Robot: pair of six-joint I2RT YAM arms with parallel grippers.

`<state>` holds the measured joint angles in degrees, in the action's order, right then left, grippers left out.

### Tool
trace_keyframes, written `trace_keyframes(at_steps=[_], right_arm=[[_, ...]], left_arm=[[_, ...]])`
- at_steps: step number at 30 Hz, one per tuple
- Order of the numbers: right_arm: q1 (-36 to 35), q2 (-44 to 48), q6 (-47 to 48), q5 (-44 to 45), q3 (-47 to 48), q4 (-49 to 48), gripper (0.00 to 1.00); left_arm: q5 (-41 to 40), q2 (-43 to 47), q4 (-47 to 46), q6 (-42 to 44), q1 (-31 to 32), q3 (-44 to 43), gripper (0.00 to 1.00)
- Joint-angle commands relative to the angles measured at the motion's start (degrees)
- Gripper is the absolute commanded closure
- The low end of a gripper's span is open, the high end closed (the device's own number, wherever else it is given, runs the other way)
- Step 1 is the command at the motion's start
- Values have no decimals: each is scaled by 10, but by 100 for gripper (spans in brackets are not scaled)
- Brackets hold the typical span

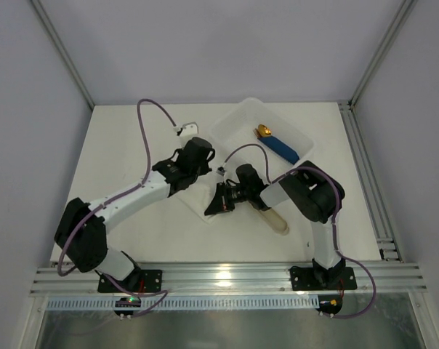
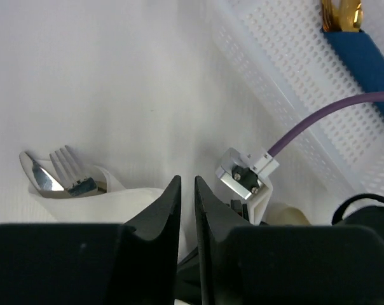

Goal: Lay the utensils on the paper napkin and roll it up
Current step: Roll the napkin at the center of the board.

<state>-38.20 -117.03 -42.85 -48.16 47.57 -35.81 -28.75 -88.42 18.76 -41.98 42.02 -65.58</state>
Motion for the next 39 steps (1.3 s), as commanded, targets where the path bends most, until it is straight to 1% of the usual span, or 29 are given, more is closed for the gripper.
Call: trace_keyframes(at_steps=[1,2,4,5,6,8,9,12,13,18,19,20,25,30,33,39], right_arm=[[-9,-37,37,64,-21,78,96],[-9,-37,37,65,-21,79,96],[-9,-36,43,66,-20,82,96],[-9,-34,44,67,-20,87,96],[-8,-34,45,68,-19,90,96],[-9,-34,49,69,-19,94,96],[-9,-34,50,68,-16,95,96],[-10,-31,50,66,-16,97,96],[-10,-30,50,67,-15,98,96],[-10,-25,51,67,-13,104,96],[-10,-24,52,67,-13,103,96],[-11,-24,52,68,-12,105,96],[-11,-21,54,67,-11,108,96],[-12,-21,55,65,-9,109,96],[-12,-24,57,65,-7,112,96],[-12,-21,56,62,-5,115,96]], left_arm=[[32,67,3,0,-1,27,88],[62,78,-4,-4,-2,58,99],[100,107,-25,-18,-5,93,100],[122,117,-41,-24,-8,138,100],[159,127,-90,-35,-14,163,100],[185,157,-147,-43,-19,213,100],[213,165,-201,-50,-23,256,100],[253,178,-274,-62,-40,315,100],[270,177,-313,-65,-45,322,100],[284,151,-410,-79,-52,355,100],[302,145,-429,-83,-54,362,100],[318,137,-468,-92,-61,374,100],[352,58,-540,-107,-78,383,100],[389,-2,-657,-136,-100,411,100],[393,-32,-685,-138,-103,415,100],[393,-79,-687,-132,-114,406,100]])
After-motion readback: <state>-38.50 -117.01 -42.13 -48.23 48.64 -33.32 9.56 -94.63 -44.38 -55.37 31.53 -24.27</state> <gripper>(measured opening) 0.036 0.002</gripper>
